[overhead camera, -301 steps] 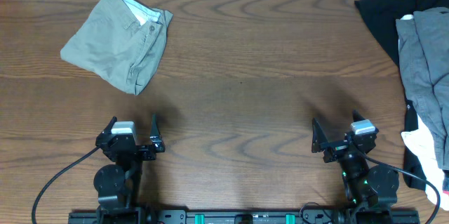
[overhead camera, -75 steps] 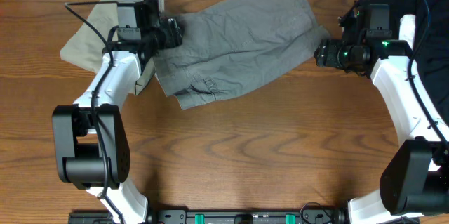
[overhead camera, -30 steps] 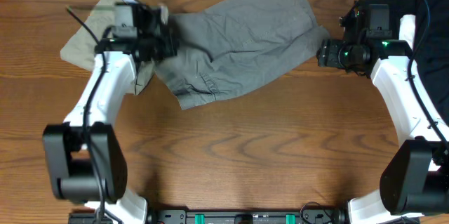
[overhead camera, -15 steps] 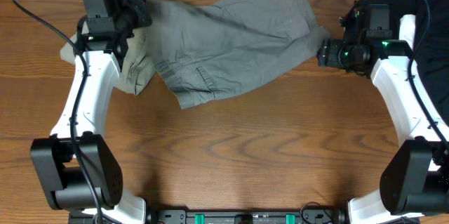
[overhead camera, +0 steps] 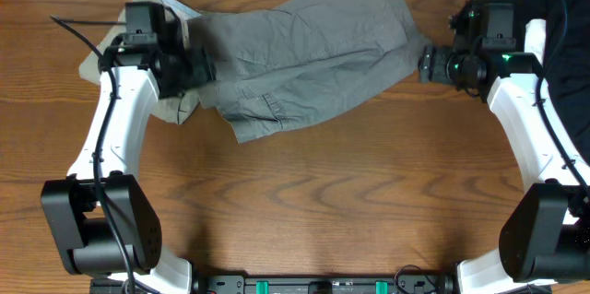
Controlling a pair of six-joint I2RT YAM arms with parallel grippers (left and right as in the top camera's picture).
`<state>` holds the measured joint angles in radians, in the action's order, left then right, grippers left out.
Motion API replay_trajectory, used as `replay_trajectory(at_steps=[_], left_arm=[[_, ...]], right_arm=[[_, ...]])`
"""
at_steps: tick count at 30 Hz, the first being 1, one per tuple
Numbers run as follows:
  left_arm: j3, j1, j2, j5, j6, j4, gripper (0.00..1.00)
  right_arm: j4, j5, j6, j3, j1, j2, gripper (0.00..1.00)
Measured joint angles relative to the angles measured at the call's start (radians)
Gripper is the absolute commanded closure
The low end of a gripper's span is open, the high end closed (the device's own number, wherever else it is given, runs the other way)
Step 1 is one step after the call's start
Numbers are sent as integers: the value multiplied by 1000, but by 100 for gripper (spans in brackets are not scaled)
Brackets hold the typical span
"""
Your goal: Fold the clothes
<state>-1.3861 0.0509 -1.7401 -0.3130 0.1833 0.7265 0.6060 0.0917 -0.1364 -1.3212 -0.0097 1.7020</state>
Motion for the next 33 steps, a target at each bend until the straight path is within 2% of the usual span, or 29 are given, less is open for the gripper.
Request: replay_trajectory(at_steps=[4, 8, 12, 16, 23, 25, 30, 31, 33], left_arm=[[2, -15, 1, -15, 0, 141, 37], [38, -53, 3, -37, 0, 197, 37], [110, -115, 3, -47, 0, 134, 36], [195, -174, 3, -27, 0, 5, 36], [300, -190, 3, -6, 0, -94, 37], [313, -190, 3, -2, 4, -104, 48], [317, -192, 2, -22, 6, -100, 90], [317, -192, 2, -43, 3, -98, 94], [317, -192, 2, -83, 0, -94, 94]], right_arm=[[-56, 2, 11, 0, 0, 39, 15], [-86, 10, 15, 0, 0, 120, 15], [-114, 13, 14, 2, 0, 160, 14], [-148, 17, 14, 2, 0, 160, 13], [-171, 23, 14, 2, 0, 160, 8], [-190, 25, 14, 2, 0, 162, 8], [-237, 36, 9, 1, 0, 207, 8], [-248, 39, 7, 1, 0, 227, 8], [-263, 45, -2, 1, 0, 264, 9]])
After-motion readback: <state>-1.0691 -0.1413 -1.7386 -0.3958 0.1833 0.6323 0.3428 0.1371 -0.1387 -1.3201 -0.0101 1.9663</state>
